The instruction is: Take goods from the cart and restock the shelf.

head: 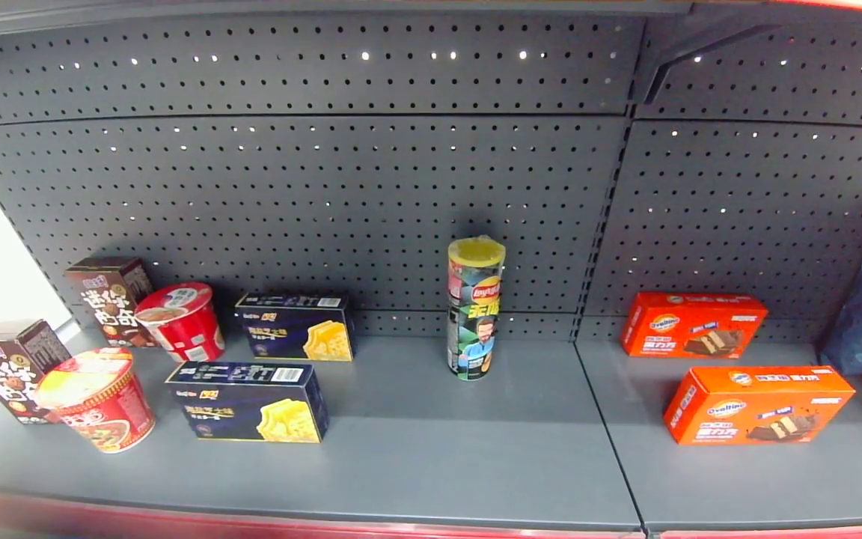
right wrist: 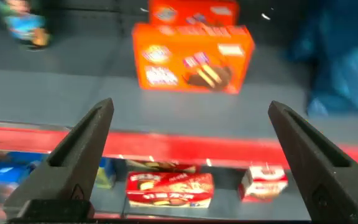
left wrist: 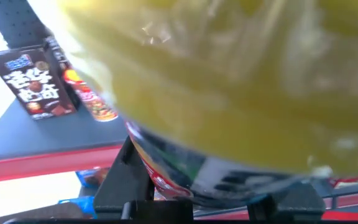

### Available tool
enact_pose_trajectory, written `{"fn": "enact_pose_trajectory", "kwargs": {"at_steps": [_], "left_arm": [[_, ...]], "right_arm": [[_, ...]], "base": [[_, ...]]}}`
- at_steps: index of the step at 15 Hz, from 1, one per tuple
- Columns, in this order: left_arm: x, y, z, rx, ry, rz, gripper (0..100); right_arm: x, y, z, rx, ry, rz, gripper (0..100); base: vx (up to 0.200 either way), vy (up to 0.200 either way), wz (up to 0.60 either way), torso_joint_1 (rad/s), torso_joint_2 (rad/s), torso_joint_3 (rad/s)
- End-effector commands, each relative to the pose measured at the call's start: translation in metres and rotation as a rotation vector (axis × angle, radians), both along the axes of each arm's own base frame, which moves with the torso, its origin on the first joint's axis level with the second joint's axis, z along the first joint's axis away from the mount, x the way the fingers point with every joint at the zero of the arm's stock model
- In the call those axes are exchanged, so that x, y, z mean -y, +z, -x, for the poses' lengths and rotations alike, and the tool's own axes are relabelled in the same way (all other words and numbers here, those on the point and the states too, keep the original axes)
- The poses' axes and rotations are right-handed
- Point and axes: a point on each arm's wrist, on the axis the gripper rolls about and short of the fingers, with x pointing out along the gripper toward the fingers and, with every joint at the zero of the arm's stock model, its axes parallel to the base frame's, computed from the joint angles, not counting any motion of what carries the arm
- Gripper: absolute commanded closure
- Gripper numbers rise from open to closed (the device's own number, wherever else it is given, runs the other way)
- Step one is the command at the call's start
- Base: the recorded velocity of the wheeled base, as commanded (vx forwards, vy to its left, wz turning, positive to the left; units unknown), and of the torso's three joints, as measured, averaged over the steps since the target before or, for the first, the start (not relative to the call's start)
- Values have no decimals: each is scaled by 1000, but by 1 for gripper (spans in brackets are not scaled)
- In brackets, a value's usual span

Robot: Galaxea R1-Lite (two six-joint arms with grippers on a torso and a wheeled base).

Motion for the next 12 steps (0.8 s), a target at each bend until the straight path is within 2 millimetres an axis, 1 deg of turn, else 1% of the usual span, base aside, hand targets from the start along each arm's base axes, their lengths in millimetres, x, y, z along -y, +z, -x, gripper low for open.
{"fn": "enact_pose_trajectory", "kwargs": {"at_steps": [1, 2, 3, 4, 5, 6, 7, 8, 9, 10, 11, 12], "left_arm": [[1, 8, -5, -19, 4, -3, 100], [0, 9, -4, -17, 9, -1, 100], [0, 9, -5, -22, 18, -2, 100], [0, 5, -7, -40, 34, 3, 100], [0, 5, -8, -46, 35, 2, 100], [0, 5, -10, -59, 29, 0, 100], [1, 4, -11, -67, 28, 10, 100], [1, 2, -11, -73, 23, 18, 100], [1, 4, -10, -67, 10, 33, 100], [1, 5, -10, -68, -9, 64, 100], [1, 5, -10, -71, -25, 84, 100], [1, 5, -10, -72, -25, 85, 100]], "right_arm": [[-12, 52, -55, -143, 304, -49, 0], [-18, 64, -63, -122, 376, -102, 0], [-33, 78, -82, -135, 543, -140, 0], [-47, 82, -100, -164, 610, -131, 0], [-60, 85, -121, -190, 642, -127, 0], [-72, 82, -142, -215, 666, -124, 0], [-82, 79, -166, -202, 710, -134, 0], [-86, 77, -181, -183, 738, -138, 0], [-97, 65, -211, -143, 782, -82, 0], [-104, 54, -232, -132, 789, -26, 0], [-111, 44, -247, -149, 803, 4, 0], [-112, 44, -248, -149, 806, 5, 0]], "base": [[0, 0, 0, 0, 0, 0], [0, 0, 0, 0, 0, 0], [0, 0, 0, 0, 0, 0], [0, 0, 0, 0, 0, 0], [0, 0, 0, 0, 0, 0], [0, 0, 0, 0, 0, 0], [0, 0, 0, 0, 0, 0], [0, 0, 0, 0, 0, 0], [0, 0, 0, 0, 0, 0], [0, 0, 0, 0, 0, 0], [0, 0, 0, 0, 0, 0], [0, 0, 0, 0, 0, 0]]}}
